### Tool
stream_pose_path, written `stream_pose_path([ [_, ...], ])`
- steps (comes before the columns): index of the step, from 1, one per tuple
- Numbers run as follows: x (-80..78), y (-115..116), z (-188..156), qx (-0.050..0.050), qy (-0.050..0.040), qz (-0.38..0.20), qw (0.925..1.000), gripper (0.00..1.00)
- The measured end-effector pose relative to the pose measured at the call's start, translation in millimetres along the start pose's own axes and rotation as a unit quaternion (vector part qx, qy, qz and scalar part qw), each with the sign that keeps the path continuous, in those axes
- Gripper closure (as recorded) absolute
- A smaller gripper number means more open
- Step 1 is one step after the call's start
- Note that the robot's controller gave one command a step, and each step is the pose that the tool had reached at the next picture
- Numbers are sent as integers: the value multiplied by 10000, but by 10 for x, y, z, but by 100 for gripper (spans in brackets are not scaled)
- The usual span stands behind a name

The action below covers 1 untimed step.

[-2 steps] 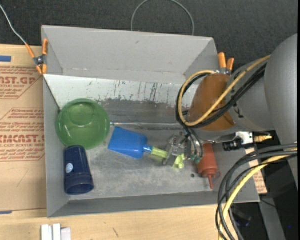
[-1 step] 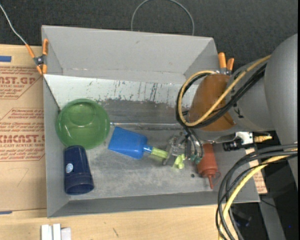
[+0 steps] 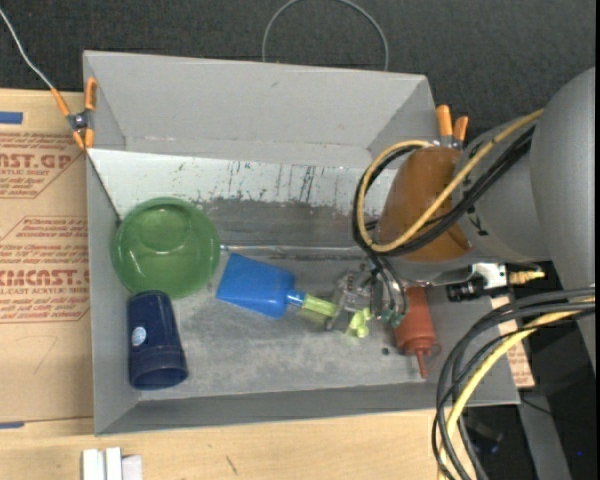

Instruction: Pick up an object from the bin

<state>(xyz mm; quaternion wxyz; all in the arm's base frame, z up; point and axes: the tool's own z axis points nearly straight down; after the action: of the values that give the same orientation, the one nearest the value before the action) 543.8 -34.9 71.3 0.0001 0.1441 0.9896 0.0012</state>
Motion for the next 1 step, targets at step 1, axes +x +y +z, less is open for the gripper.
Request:
stream_pose_path([
  [1,31,-3,-160,8,56,2,10000,100],
])
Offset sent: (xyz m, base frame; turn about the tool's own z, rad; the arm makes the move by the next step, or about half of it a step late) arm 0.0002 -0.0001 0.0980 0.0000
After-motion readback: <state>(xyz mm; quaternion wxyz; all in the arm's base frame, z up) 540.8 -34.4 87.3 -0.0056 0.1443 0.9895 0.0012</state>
